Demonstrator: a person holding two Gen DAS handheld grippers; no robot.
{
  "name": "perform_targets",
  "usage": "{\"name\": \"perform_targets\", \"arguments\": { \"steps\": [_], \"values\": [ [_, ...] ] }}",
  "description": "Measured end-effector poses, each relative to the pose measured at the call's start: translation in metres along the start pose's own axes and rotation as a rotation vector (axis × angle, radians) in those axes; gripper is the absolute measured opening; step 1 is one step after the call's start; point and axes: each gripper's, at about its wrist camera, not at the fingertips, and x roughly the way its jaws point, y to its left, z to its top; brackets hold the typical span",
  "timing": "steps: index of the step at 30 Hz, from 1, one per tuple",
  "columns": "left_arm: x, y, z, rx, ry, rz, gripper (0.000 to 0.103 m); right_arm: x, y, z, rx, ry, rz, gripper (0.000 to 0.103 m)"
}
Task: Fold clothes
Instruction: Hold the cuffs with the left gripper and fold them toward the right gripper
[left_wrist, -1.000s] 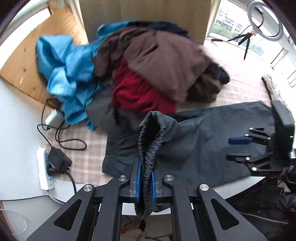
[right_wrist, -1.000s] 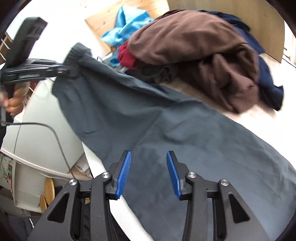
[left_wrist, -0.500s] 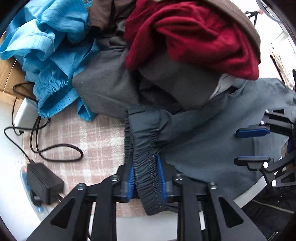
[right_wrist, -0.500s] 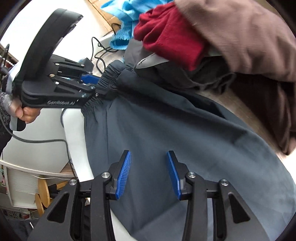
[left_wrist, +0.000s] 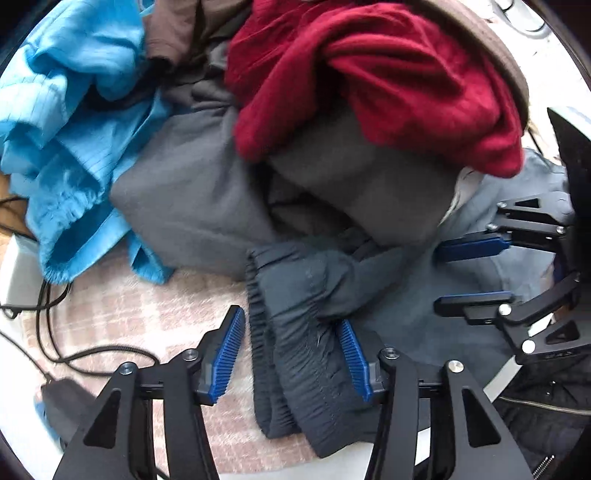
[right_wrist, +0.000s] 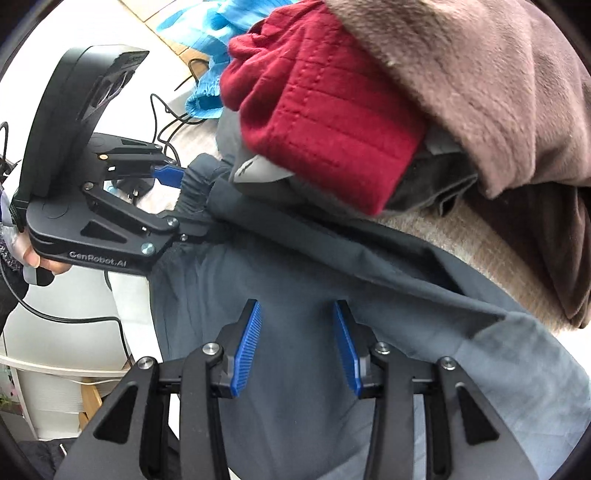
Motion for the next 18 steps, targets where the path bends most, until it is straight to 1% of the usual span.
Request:
{"name": "perform_targets", "arguments": {
  "steps": [1,2,3,6,7,9,13,16,18],
  "values": [
    [-0.001,0.000,0.000,0.000,-0.006,-0.013,0.049,0.000,0.001,0.000,0.001,0.000,-0.003,0.040],
    [-0.001,0.000,-0.001,-0.002,-0.017,-0.019,0.043,0.001,0.001,-0.001,0.001,-0.001,-0.006,0.040],
    [-0.001,-0.001,-0.002,-0.004,-0.030,-0.020,0.029,0.001,0.002,-0.002,-0.003,-0.002,-0.011,0.040],
    [-0.002,-0.010,-0.004,0.031,-0.051,0.012,0.020,0.001,0.004,-0.003,0.004,-0.006,-0.015,0.040],
    [-0.004,-0.014,-0.004,0.046,-0.053,0.026,0.018,0.001,0.004,-0.003,0.009,-0.008,-0.015,0.040],
    [-0.011,-0.019,-0.007,0.051,-0.056,0.021,0.012,-0.010,0.000,-0.009,0.034,-0.032,-0.009,0.040],
    [-0.042,-0.026,-0.018,0.017,-0.086,0.007,0.011,-0.052,-0.022,-0.039,0.097,-0.128,-0.025,0.040],
    [-0.067,-0.036,-0.028,-0.008,-0.106,0.008,0.011,-0.069,-0.054,-0.061,0.180,-0.151,-0.050,0.040],
    [-0.083,-0.047,-0.031,-0.027,-0.115,0.009,0.011,-0.065,-0.073,-0.064,0.219,-0.135,-0.081,0.040]
  ]
}}
